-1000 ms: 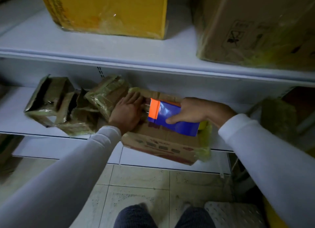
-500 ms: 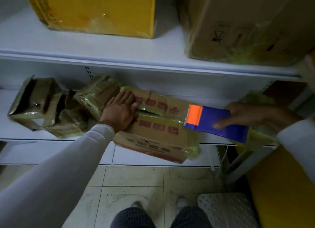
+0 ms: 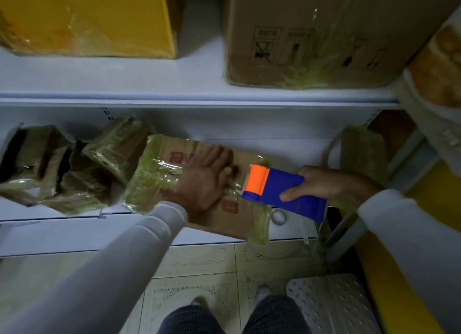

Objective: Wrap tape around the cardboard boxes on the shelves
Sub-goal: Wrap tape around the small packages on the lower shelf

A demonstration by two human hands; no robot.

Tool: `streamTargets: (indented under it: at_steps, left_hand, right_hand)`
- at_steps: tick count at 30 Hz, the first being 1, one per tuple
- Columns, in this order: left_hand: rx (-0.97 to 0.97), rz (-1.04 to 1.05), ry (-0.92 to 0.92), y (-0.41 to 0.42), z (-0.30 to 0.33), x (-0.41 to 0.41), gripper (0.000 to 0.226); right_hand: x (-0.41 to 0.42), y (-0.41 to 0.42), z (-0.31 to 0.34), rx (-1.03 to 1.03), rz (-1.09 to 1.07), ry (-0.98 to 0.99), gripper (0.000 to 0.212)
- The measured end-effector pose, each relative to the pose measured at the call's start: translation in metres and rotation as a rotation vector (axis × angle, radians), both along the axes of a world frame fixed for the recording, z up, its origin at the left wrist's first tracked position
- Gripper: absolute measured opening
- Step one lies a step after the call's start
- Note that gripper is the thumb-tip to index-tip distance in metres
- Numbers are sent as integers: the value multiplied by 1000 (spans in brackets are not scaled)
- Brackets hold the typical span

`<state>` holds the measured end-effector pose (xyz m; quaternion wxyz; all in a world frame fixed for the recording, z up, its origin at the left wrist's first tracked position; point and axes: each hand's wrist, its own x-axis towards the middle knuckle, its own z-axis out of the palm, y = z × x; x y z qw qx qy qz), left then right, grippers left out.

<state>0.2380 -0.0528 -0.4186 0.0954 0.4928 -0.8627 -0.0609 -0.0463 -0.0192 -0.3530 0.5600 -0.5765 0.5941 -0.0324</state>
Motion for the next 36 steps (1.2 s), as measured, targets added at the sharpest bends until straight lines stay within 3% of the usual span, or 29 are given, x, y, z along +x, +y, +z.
streamTargets:
  at_steps: [2,8,13,17,20,23,26,30,36]
  left_hand:
    - [34,28,-62,2,-8,-18,66]
    - [59,120,-173,-39,-11,-10,81]
    - [53,108,-180,-44,-16,-15,78]
    - [79,103,-184,-46,-13,-15,73]
    - [81,72,-215,-50,-9,-17,79]
    - [95,63,-244,-59,-5,-13,78]
    - [45,78,-114,-59,4,-10,79]
    - [82,-150,80,-16,-4,-37,70]
    - [149,-99,22,-23,0,-40,85]
  right_hand:
    - [2,2,-6,-10,-30,-31,24]
    - [-14,-2,-9,-29,-82,-157,54]
    - [-47,1,-1,-12,-19,-159,58]
    - [-79,16,-7,23,-33,-52,91]
    - [-72,18,-21,-5,-71,-33,80]
    - [-48,16,-33,-46,-125,-51,43]
    - [-24,12,-42,-76,-146,-79,23]
    - [-1,6,-47,-83,-179,-87,22]
    - [-15,17,-28,-55,-169,-86,33]
